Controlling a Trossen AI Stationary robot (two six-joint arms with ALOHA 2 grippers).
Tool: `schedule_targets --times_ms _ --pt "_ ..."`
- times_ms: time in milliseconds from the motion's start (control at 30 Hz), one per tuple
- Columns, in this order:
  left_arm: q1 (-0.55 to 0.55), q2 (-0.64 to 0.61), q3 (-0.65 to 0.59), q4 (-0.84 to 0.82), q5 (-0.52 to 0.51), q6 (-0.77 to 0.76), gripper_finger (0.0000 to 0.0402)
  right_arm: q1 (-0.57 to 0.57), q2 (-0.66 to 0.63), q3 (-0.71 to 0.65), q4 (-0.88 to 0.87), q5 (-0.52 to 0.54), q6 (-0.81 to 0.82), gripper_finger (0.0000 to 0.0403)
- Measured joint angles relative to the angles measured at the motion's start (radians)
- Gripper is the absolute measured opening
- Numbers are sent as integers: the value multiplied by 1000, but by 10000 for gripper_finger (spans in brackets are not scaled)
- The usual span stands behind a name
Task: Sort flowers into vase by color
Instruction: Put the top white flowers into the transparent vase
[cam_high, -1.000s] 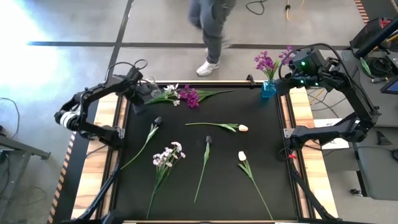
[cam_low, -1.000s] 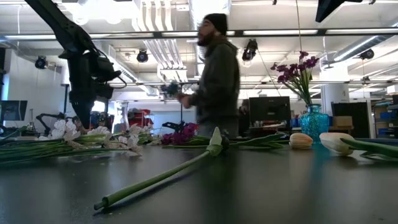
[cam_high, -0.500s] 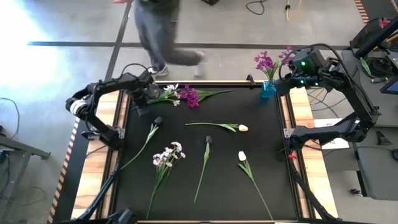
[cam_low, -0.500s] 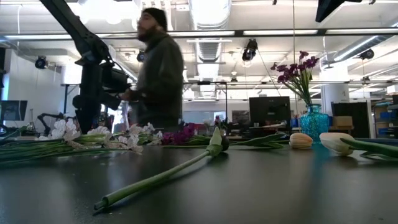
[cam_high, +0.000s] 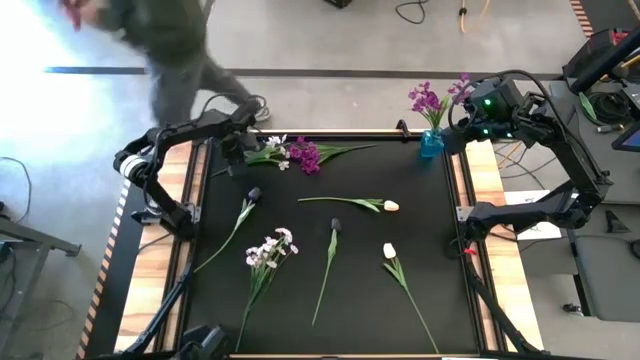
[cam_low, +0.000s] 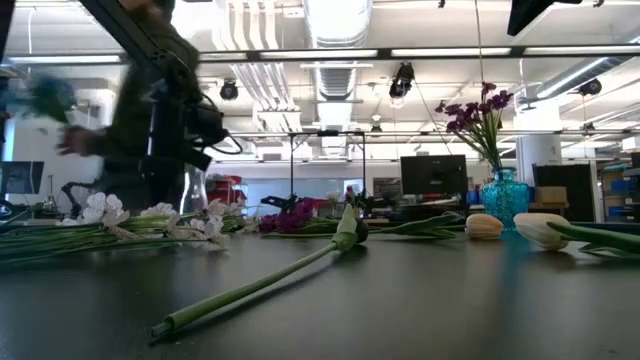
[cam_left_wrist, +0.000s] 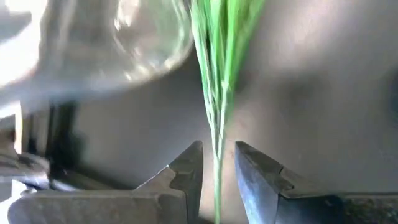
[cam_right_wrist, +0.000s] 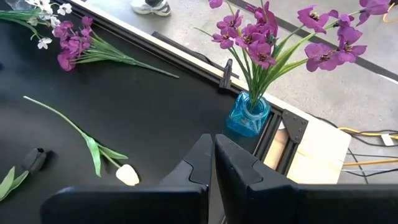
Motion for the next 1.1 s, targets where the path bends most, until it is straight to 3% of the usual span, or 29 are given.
schedule_targets --times_ms 233,467,833,1100 --pt "0 114 106 -35 -5 -39 78 0 0 0 0 -4 0 13" --pt "1 141 181 -94 12 -37 78 0 0 0 0 -5 5 13" --pt "0 100 87 -77 41 -85 78 0 0 0 1 -5 3 13" --pt "2 37 51 -153 57 -101 78 0 0 0 3 -5 -3 13"
